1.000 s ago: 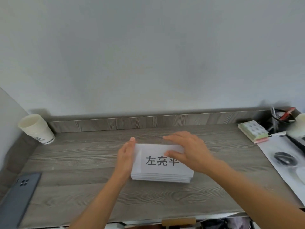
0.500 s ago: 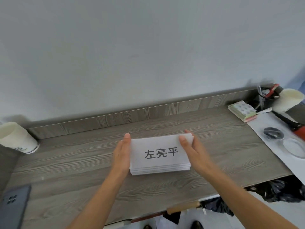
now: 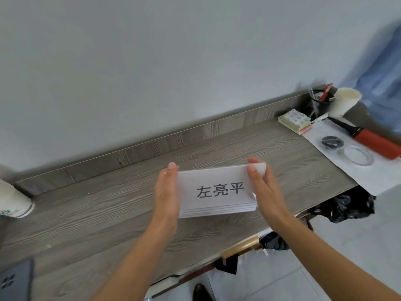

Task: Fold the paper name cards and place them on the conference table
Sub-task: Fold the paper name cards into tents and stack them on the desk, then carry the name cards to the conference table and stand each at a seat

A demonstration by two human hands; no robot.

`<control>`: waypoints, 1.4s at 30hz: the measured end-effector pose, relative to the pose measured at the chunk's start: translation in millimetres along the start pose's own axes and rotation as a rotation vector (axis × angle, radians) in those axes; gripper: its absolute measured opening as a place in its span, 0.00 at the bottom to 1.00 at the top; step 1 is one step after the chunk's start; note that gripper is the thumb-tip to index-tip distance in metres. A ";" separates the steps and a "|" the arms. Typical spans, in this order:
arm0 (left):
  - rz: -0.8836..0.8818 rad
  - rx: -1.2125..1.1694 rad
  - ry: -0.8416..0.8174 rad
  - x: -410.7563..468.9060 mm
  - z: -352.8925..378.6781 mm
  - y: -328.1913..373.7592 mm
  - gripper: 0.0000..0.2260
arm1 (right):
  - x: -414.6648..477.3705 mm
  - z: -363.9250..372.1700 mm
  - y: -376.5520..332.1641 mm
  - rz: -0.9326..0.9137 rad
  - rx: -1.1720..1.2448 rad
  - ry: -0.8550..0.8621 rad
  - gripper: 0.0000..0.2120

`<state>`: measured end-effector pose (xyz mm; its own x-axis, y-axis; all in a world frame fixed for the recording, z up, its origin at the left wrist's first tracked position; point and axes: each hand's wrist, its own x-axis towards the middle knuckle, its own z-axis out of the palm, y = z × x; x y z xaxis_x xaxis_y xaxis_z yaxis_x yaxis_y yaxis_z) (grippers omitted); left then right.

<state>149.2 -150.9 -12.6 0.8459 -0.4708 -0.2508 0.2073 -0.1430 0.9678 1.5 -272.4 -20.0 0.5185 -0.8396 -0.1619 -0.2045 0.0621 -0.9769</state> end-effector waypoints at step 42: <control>0.011 0.793 -1.902 -453.4 556.0 -142.3 0.20 | -364.9 -456.9 179.4 0.421 0.423 1.757 0.27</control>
<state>-537.1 -401.2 -49.6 -0.7230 -0.5185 -0.4565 -0.4467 -0.1532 0.8815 -603.7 -201.4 -72.4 -0.9118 -0.2439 -0.3304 0.2631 0.2709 -0.9260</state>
